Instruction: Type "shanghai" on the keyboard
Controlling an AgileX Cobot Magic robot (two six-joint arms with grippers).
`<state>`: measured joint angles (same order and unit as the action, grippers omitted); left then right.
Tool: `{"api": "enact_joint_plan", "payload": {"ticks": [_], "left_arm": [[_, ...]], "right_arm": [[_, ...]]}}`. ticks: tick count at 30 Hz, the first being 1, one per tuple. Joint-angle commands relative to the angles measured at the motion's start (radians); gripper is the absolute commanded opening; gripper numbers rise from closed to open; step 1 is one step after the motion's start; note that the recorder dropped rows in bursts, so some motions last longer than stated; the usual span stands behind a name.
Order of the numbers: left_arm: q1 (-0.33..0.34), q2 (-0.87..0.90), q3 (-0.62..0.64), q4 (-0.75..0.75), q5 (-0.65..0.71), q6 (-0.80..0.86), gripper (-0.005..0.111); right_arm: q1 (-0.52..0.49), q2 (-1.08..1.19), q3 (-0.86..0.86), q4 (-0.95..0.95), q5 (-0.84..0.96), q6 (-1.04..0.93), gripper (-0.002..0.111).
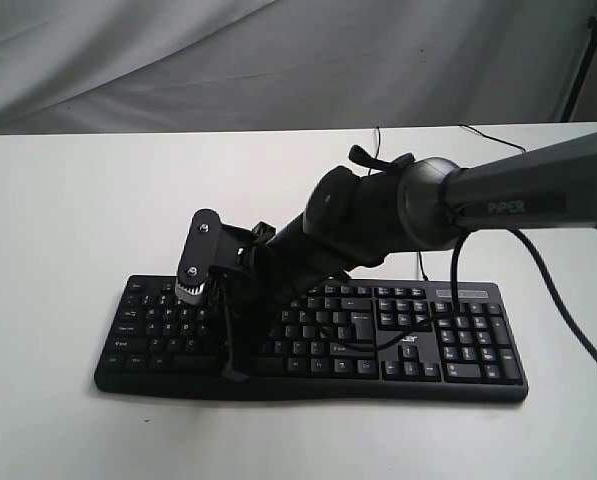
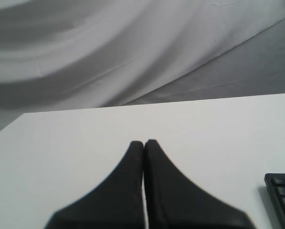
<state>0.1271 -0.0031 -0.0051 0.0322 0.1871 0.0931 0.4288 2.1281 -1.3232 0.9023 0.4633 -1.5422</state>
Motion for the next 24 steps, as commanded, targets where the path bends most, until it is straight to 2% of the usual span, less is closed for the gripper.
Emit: {"api": "enact_joint_plan", "payload": {"ticks": [1,15,24], "left_arm": [[-0.004,0.003,0.005,-0.001,-0.004,-0.003,0.001],[-0.004,0.003,0.005,-0.001,-0.004,-0.003,0.001],[-0.004,0.003,0.005,-0.001,-0.004,-0.003,0.001]], "right_arm": [[-0.002,-0.003,-0.004,-0.013,-0.004,-0.004,0.0],[-0.002,0.017,-0.004,-0.021,-0.026,-0.007,0.0],[-0.002,-0.067,-0.004,-0.028,0.021,0.005,0.0]]}}
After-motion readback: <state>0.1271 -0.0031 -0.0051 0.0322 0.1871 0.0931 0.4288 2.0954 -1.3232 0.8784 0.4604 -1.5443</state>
